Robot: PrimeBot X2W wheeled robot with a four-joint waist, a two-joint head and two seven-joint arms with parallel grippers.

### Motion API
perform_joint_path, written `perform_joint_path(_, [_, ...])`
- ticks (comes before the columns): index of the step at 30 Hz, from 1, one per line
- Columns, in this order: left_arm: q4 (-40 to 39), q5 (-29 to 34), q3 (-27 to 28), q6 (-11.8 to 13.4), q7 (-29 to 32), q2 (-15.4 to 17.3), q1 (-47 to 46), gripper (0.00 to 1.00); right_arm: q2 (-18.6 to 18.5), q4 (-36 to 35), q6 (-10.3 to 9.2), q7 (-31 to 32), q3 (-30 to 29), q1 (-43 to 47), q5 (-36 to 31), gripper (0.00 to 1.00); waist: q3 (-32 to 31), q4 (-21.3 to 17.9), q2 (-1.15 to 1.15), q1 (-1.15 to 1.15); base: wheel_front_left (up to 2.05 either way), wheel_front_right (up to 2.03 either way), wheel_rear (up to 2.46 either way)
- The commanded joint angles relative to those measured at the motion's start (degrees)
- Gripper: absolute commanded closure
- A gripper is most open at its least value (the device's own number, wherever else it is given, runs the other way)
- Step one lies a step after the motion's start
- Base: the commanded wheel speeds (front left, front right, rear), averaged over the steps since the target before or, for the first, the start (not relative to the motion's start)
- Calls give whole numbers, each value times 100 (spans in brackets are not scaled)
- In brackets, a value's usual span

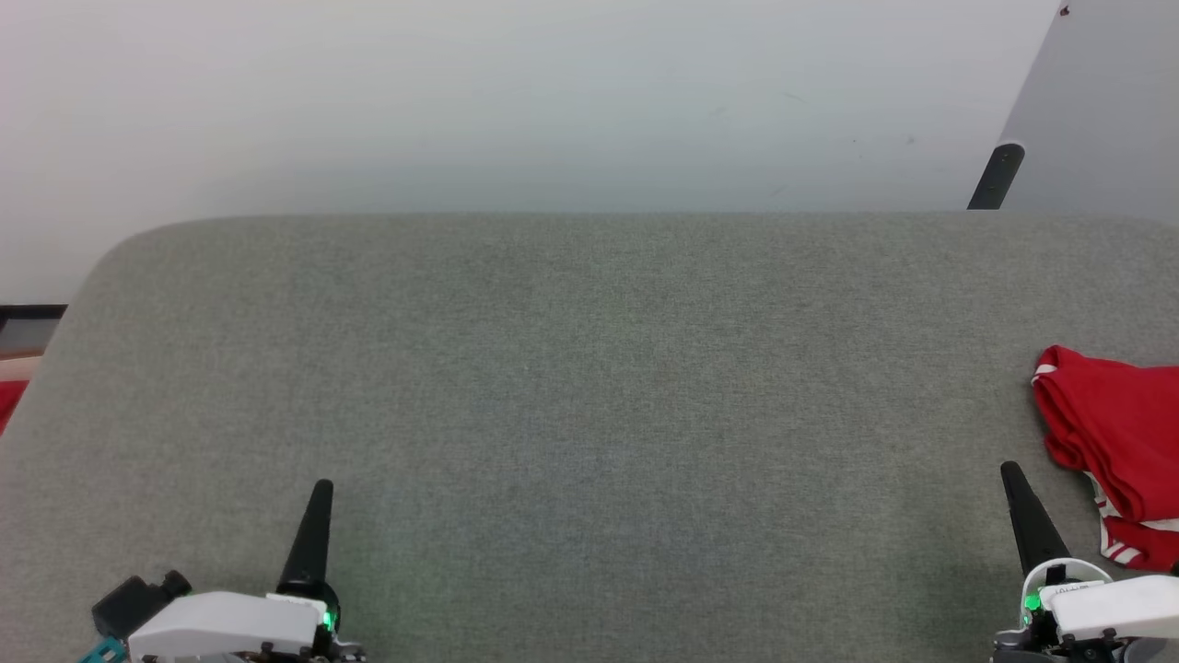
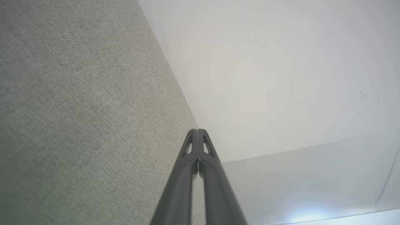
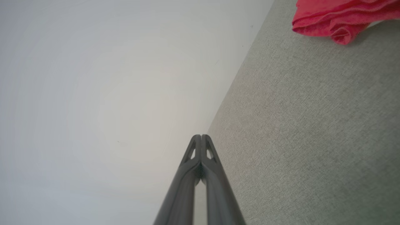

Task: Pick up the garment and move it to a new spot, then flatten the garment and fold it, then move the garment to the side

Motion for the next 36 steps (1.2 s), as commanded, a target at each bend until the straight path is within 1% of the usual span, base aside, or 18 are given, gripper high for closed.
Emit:
perform_joint_path(1, [-26, -134, 36, -11, 31, -5, -100, 100, -1, -2, 3, 22, -3, -124, 138, 100, -4, -5, 0, 0, 0, 0, 0])
perform_joint_path(22, [34, -1012, 115, -15, 310, -125, -209, 100, 24, 214, 2, 116, -3, -250, 1041, 100, -54, -60, 0, 0, 0, 0, 0])
perform_joint_path(36, [65, -1471, 159, -16, 457, -192, -264, 100, 40, 330, 2, 168, -3, -311, 1501, 100, -85, -94, 0, 0, 0, 0, 0])
